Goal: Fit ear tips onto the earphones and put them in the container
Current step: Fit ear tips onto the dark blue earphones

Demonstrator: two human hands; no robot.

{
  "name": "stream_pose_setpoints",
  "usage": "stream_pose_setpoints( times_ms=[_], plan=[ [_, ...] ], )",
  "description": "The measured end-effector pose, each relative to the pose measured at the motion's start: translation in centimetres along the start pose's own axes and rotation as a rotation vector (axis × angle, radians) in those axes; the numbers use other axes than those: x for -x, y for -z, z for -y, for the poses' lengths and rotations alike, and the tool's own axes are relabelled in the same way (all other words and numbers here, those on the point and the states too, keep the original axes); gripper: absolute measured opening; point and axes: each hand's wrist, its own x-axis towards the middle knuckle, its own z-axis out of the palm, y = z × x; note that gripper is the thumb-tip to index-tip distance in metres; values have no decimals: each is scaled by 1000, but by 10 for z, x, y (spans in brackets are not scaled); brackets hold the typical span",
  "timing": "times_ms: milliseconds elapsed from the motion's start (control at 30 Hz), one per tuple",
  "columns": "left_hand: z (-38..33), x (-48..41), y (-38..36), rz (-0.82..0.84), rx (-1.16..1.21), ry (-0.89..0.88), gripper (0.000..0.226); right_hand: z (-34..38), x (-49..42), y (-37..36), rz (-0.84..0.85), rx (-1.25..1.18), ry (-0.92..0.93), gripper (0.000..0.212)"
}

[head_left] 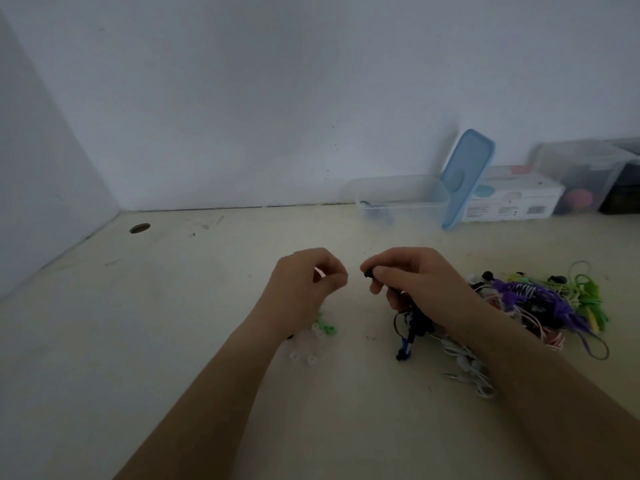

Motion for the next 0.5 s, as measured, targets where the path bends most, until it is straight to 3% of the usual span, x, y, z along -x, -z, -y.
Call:
stream_pose_setpoints(
  times_ms=[100,233,500],
  plan=[
    [-10,14,-2,-124,433,59,5,-1,1,1,13,34,21,14],
    [-14,22,-10,-156,852,176,9,4,3,-2,-26,-37,23,12],
    [-19,22,-18,-125,1209,205,14,9,8,-4,-112,-55,160,10]
  ],
)
